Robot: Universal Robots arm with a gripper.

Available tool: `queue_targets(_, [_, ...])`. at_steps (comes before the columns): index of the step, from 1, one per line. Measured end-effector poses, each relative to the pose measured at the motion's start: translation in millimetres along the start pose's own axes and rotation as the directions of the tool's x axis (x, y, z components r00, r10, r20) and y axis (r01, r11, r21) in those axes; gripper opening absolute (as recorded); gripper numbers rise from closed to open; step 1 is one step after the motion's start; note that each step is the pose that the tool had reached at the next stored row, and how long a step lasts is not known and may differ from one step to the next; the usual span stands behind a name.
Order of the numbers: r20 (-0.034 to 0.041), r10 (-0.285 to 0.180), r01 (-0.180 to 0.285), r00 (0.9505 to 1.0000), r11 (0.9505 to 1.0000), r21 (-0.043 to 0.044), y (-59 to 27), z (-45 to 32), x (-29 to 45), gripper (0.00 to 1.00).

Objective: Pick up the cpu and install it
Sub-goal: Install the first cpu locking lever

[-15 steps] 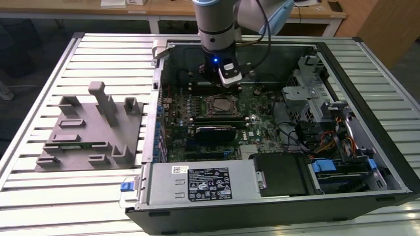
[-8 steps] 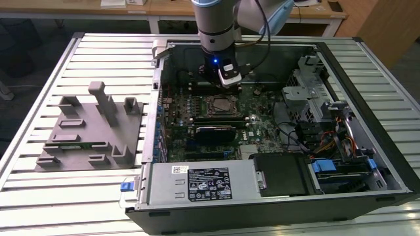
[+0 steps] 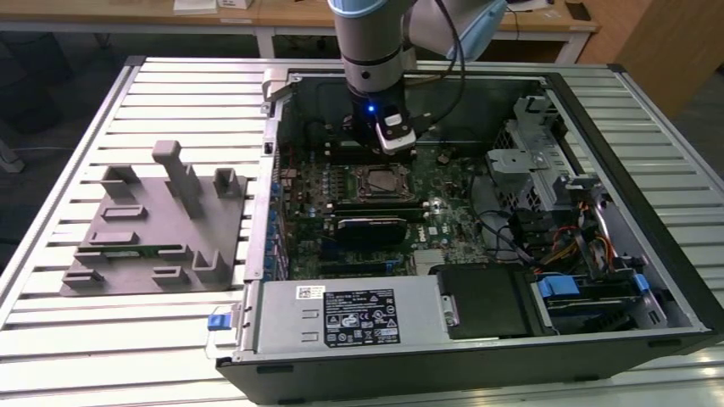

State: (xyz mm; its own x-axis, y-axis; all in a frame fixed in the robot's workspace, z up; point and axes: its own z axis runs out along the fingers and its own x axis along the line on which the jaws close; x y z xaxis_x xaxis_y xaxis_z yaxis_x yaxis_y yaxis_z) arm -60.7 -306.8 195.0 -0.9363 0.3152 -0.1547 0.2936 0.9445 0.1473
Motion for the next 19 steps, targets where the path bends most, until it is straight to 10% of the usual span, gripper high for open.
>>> queue_targets(19, [0.0007, 0.0, 0.0, 1.0, 1.0, 0.0014, 0.3, -1.7, -0.3, 0.11])
